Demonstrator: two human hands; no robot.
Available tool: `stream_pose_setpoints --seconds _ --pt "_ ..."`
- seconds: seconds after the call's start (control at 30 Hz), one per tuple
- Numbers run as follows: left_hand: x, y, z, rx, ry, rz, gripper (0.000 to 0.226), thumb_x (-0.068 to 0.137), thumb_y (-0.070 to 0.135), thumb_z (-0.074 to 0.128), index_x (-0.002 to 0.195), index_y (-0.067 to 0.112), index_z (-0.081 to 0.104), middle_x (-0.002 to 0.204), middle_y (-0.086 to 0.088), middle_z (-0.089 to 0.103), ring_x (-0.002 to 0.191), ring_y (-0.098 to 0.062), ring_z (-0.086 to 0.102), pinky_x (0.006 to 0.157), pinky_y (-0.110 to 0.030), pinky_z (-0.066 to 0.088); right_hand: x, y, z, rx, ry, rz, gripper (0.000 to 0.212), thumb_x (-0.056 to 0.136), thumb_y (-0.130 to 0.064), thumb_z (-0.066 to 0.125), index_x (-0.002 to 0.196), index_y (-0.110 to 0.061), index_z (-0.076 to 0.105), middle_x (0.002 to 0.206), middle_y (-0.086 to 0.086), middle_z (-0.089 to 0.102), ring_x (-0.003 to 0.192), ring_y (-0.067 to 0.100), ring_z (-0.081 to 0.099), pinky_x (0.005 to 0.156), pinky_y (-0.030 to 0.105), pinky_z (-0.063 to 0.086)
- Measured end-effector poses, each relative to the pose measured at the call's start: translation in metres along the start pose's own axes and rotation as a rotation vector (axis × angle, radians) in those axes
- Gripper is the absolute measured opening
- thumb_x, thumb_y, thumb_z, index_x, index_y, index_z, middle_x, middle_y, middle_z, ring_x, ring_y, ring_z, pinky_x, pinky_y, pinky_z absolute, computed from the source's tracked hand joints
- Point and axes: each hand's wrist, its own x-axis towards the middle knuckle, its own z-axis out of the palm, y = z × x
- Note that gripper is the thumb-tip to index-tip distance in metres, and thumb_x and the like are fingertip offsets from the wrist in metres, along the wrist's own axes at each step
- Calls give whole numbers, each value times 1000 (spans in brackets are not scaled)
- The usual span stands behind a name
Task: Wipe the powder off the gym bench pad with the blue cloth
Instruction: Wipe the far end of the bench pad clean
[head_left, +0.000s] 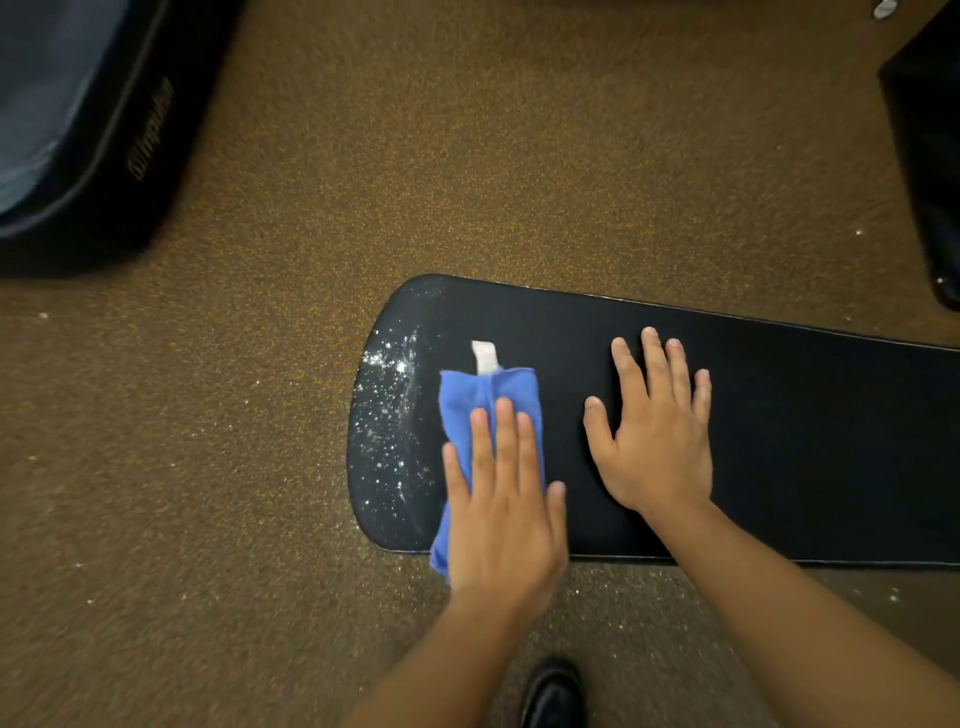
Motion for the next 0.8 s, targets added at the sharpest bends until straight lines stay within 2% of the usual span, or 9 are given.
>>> stream_pose_setpoints --seconds 0.17,0.27,0.33,0.4,0.5,0.63,0.73,0.8 --pt "62 -11 -8 -6 -29 137 64 101 42 19 156 9 16 164 -8 10 151 -28 3 119 -56 12 -3 5 -1 7 4 -15 67 92 -52 29 152 -20 28 162 8 19 150 26 8 120 52 8" --pt "111 -39 -22 40 -72 86 69 97 48 7 157 13 5 165 -3 -3 151 -24 -7 120 -54 6 -1 6 -1 9 2 -17 66 93 -52 30 152 -22 28 162 6 19 150 25 8 120 52 8" --pt "103 -49 -24 7 -54 14 69 98 48 9 157 12 3 165 -3 -7 150 -22 -13 121 -50 1 0 6 -2 10 -7 -11 66 93 -52 29 152 -23 28 162 6 18 150 25 7 120 52 8" --pt "68 -42 -23 -4 -24 -15 68 100 47 15 156 9 7 165 -6 -3 151 -23 -11 121 -50 0 0 4 -2 10 -8 -5 67 92 -52 29 152 -22 28 162 7 18 150 25 7 120 53 8" --pt "29 -23 -13 33 -56 78 67 101 45 18 156 7 12 164 -10 3 151 -27 -7 120 -54 5 1 2 -1 9 -7 -5 66 92 -50 30 152 -21 28 162 8 19 150 26 8 120 54 9" --pt "75 -14 -12 33 -67 188 65 101 43 16 156 9 13 165 -8 6 151 -27 -1 120 -54 8 -1 4 -1 4 -2 -13 66 92 -50 30 152 -21 29 161 8 19 150 27 9 120 53 9" --pt "129 -27 -22 41 -84 108 66 100 45 11 157 12 3 165 -4 -4 151 -23 -9 121 -51 0 0 5 -1 7 0 -14 66 92 -50 31 151 -22 30 161 7 20 150 26 10 120 53 10" --pt "137 -40 -26 28 -95 66 66 101 46 12 157 13 -1 165 -3 -10 150 -20 -15 121 -48 -4 1 5 -2 8 -6 -8 65 92 -50 30 151 -23 29 161 6 20 150 25 8 120 52 9"
